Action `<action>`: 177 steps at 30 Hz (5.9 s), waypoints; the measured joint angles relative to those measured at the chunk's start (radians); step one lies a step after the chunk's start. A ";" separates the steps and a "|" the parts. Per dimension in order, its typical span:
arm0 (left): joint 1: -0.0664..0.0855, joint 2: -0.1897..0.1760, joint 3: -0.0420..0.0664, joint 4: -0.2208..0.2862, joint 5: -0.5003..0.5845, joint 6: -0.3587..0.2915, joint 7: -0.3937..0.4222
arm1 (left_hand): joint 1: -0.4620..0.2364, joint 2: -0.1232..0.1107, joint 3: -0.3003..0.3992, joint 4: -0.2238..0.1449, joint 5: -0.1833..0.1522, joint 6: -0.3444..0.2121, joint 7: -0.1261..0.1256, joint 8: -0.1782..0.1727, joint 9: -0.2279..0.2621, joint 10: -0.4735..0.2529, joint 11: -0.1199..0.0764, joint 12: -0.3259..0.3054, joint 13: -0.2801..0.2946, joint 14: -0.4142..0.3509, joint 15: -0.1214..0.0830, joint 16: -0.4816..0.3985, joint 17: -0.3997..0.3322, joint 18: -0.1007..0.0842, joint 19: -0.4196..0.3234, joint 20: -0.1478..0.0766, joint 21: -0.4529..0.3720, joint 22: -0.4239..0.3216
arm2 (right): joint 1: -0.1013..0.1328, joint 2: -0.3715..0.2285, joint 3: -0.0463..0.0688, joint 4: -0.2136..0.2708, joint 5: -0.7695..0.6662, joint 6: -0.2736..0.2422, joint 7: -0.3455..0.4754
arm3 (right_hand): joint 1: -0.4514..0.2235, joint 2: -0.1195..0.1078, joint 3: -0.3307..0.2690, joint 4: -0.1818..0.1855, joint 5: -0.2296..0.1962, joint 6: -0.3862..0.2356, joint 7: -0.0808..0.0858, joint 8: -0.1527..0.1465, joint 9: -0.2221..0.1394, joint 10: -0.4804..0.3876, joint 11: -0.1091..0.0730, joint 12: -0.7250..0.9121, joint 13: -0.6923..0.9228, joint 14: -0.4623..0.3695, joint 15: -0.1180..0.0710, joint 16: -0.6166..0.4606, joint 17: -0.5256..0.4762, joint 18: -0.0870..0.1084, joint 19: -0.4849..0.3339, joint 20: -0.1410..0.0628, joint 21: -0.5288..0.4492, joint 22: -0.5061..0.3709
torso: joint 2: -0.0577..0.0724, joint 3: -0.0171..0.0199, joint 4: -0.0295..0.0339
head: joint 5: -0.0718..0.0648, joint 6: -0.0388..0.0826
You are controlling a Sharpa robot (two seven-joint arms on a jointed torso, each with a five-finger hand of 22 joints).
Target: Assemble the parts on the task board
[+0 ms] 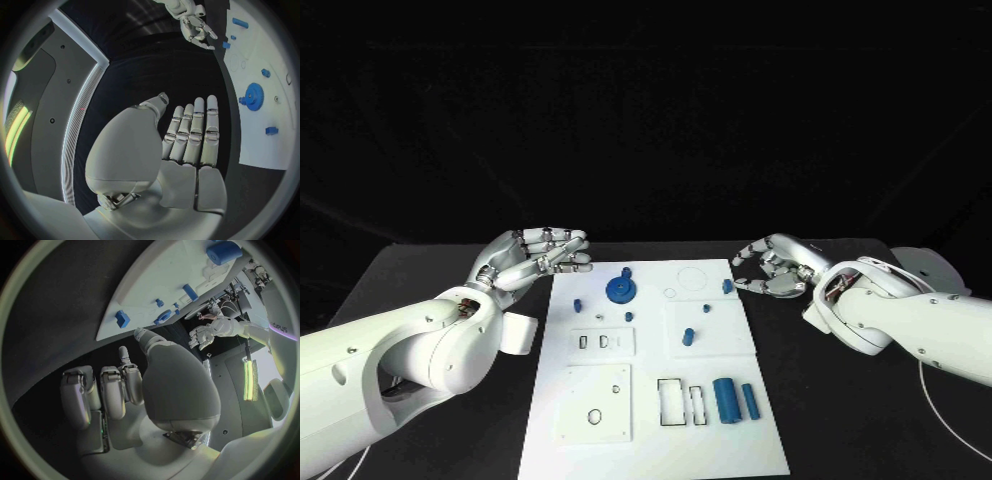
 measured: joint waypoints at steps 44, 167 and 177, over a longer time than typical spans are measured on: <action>0.000 0.004 0.000 -0.014 -0.006 0.004 0.000 | 0.000 0.000 0.003 -0.003 0.000 0.000 0.000 0.000 0.000 0.004 0.004 0.000 0.000 0.000 0.000 0.000 0.002 0.000 0.000 0.000 0.000 -0.002 | -0.050 0.101 0.001 -0.118 0.030 0.021 0.027 | 0.035 0.020 0.058 -0.027 -0.004 0.036 0.007 0.010 -0.001 0.000 0.000 0.011 0.001 0.000 0.000 0.000 0.001 0.000 0.000 0.000 0.000 -0.001 | -0.001 0.0004 0.0001 | 0.011 -0.021; -0.001 0.056 -0.001 -0.089 -0.007 0.008 -0.009 | 0.000 0.000 0.007 -0.007 0.000 0.000 0.000 0.000 0.000 0.004 0.004 -0.009 0.000 0.000 0.000 -0.008 0.006 0.000 0.000 0.000 -0.004 -0.005 | -0.123 0.440 -0.024 0.095 -0.430 -0.007 -0.434 | -0.048 0.058 0.139 -0.048 -0.098 0.102 -0.042 0.111 0.048 0.002 -0.030 0.023 0.000 -0.002 -0.027 0.000 0.000 0.000 -0.002 -0.027 0.000 0.000 | -0.034 -0.0154 0.0060 | 0.060 -0.093; -0.001 0.056 -0.001 -0.088 -0.008 0.009 -0.010 | 0.000 0.000 0.007 -0.007 0.000 0.000 0.000 0.000 0.000 0.004 0.004 -0.009 0.000 0.000 0.000 -0.008 0.006 0.000 0.000 0.000 -0.004 -0.005 | -0.124 0.438 -0.025 0.095 -0.439 -0.007 -0.443 | -0.059 0.048 0.144 -0.044 -0.097 0.073 -0.024 0.099 0.041 0.002 -0.030 0.000 0.000 -0.002 -0.027 0.000 0.000 0.000 -0.002 -0.027 0.000 0.000 | -0.034 -0.0154 0.0060 | 0.060 -0.092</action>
